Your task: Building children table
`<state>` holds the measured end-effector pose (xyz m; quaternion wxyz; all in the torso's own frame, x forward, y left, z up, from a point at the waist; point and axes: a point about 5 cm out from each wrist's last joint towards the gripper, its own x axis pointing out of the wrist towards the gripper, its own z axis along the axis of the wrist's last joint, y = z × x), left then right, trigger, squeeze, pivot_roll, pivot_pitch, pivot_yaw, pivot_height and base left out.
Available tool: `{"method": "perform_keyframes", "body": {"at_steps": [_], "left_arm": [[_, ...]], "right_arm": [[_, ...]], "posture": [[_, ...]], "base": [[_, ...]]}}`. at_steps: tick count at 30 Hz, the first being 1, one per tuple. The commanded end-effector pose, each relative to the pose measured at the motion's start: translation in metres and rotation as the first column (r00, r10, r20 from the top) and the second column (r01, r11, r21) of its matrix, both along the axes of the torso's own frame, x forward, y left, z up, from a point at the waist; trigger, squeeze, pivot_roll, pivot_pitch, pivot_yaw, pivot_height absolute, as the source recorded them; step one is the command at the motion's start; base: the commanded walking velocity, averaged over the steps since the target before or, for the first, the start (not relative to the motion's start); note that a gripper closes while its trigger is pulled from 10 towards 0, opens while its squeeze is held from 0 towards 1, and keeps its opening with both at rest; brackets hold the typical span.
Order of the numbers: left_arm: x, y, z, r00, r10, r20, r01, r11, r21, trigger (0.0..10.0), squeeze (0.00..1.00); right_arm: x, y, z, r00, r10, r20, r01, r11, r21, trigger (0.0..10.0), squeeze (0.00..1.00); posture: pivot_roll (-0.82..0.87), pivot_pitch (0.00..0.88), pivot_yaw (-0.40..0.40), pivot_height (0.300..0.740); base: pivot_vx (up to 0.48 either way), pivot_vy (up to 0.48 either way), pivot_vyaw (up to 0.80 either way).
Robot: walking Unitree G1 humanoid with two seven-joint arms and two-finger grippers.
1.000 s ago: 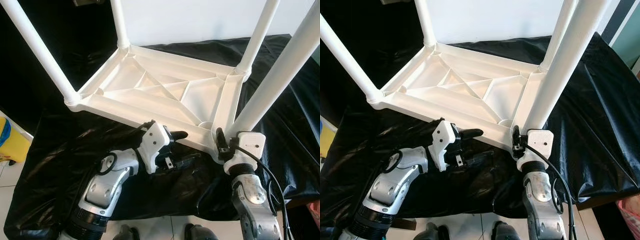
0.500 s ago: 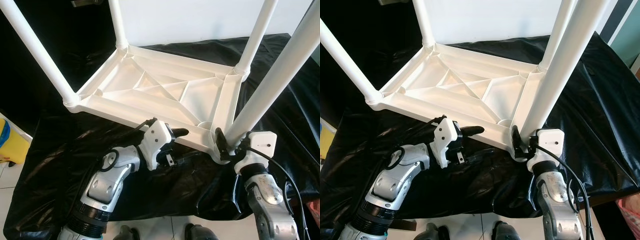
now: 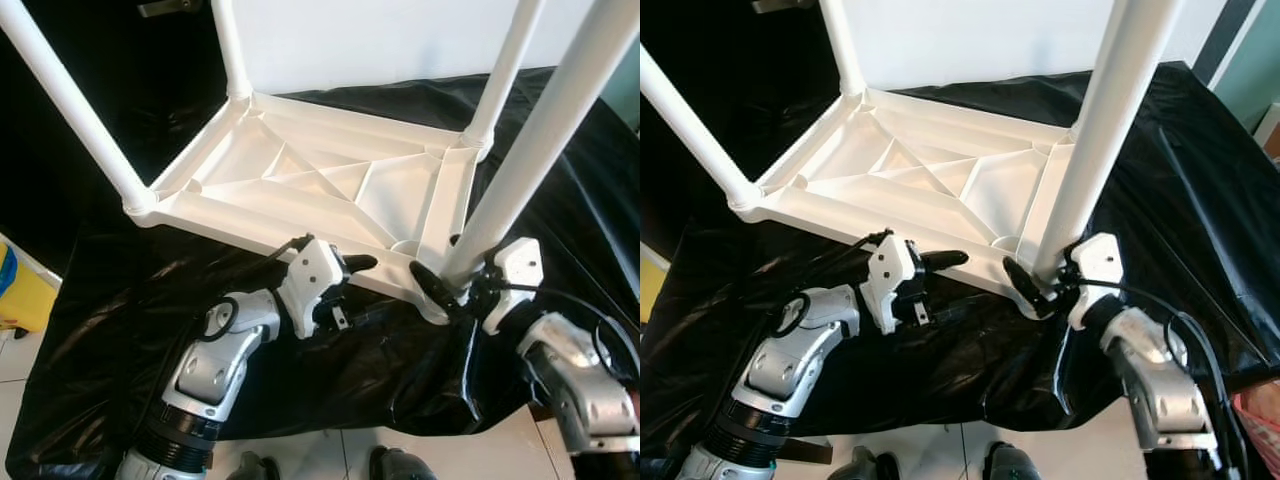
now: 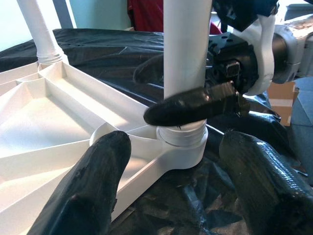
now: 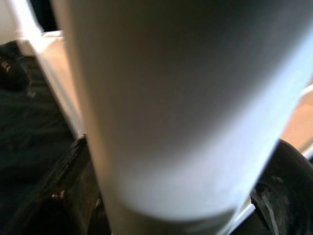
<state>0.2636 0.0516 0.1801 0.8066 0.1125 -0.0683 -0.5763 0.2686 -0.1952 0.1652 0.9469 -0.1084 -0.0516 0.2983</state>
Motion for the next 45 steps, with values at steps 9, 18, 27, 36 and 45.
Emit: {"method": "perform_keyframes", "body": {"at_steps": [9, 18, 27, 36, 45], "left_arm": [[0.006, 0.005, 0.002, 0.992, 0.121, 0.027, -0.121, 0.993, -0.017, 10.0, 0.00], [0.007, -0.001, 0.000, 0.993, 0.116, 0.025, -0.115, 0.993, -0.021, 10.0, 0.00], [0.007, -0.001, 0.000, 0.993, 0.112, 0.027, -0.111, 0.993, -0.027, 10.0, 0.00], [0.004, 0.000, -0.009, 0.993, 0.121, 0.004, -0.121, 0.993, -0.008, 10.0, 0.00], [0.003, 0.001, -0.012, 0.991, 0.135, -0.017, -0.135, 0.990, -0.032, 10.0, 0.00]], "right_arm": [[0.005, 0.006, -0.013, 0.993, 0.099, -0.059, -0.100, 0.995, -0.004, 0.0, 0.00], [0.006, 0.007, -0.018, 0.996, 0.073, -0.055, -0.073, 0.997, 0.011, 10.0, 0.00], [0.003, 0.009, -0.020, 0.990, -0.134, -0.036, 0.137, 0.988, 0.072, 10.0, 0.00], [-0.004, 0.013, -0.030, 0.899, -0.435, -0.051, 0.438, 0.887, 0.145, 10.0, 0.00], [-0.015, 0.037, -0.050, 0.749, -0.651, -0.128, 0.663, 0.738, 0.126, 10.0, 0.00]], "posture": [[-0.12, 0.125, 0.033, 0.740], [-0.13, 0.113, 0.022, 0.740], [-0.15, 0.105, 0.030, 0.740], [-0.13, 0.101, 0.023, 0.740], [-0.12, 0.070, 0.015, 0.740]], "base": [[0.000, 0.000, 0.00], [0.000, 0.000, 0.00], [0.000, 0.000, 0.00], [0.000, 0.000, 0.00], [0.000, 0.000, 0.00]]}}
